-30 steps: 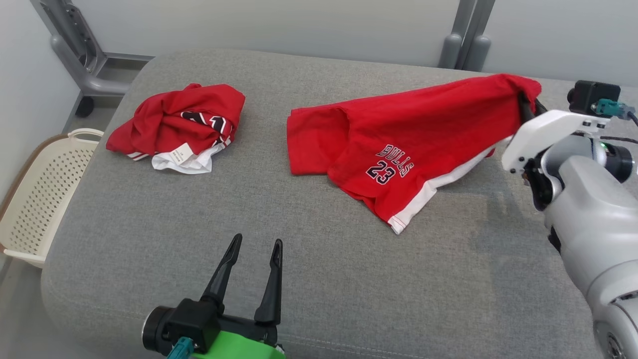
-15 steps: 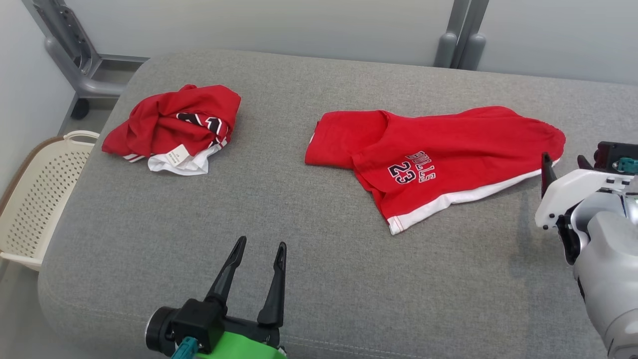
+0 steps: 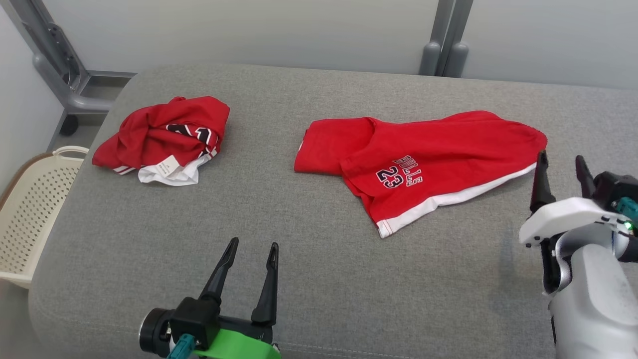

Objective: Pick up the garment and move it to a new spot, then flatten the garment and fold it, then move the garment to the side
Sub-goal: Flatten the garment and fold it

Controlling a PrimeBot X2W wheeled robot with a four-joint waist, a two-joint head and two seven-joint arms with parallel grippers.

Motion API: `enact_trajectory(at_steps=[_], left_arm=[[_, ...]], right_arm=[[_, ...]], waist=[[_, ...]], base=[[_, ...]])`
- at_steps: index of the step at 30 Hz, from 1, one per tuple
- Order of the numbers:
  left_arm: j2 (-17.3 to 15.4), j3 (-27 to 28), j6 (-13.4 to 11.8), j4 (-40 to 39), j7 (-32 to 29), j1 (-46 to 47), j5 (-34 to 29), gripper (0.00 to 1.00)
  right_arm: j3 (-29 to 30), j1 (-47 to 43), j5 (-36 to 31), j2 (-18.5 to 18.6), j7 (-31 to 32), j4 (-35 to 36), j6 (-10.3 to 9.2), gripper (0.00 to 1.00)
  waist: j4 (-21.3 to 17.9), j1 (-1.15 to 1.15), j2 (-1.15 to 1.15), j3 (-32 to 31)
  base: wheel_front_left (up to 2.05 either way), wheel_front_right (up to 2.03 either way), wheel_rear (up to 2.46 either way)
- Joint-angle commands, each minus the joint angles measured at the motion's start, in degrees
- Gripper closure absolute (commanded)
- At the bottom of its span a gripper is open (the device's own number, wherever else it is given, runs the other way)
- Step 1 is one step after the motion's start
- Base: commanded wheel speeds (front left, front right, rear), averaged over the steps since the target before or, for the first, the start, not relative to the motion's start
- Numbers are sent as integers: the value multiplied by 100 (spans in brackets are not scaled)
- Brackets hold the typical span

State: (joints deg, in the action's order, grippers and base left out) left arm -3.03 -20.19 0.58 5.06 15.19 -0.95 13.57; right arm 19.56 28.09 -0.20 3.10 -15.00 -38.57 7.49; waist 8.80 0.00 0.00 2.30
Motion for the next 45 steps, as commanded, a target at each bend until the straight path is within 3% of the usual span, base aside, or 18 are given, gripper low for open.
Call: enact_trajectory(at_steps=[1,9,16,27,45], left_arm=[[-31,35,-33,9,-3,66,10,0],[-16,147,-233,152,-3,-32,39,0],[-7,307,-418,182,-3,-202,89,0],[-1,596,-406,184,-3,-612,30,0],[5,635,-270,262,-3,-618,-45,0]], right_arm=[[-171,-197,173,-29,-14,152,0,0],[-748,-1523,957,-13,-14,1731,-1,0],[-983,-2272,1110,-13,-14,2295,-1,0],[-1163,-2941,1192,-12,-14,2317,-1,0],[-1276,-3099,920,-14,72,2647,-1,0]], waist=[[-60,0,0,-44],[-320,0,0,-274],[-498,0,0,-495],[-729,0,0,-820],[-867,0,0,-731]], base=[[0,0,0],[0,0,0],[0,0,0],[0,0,0],[0,0,0]])
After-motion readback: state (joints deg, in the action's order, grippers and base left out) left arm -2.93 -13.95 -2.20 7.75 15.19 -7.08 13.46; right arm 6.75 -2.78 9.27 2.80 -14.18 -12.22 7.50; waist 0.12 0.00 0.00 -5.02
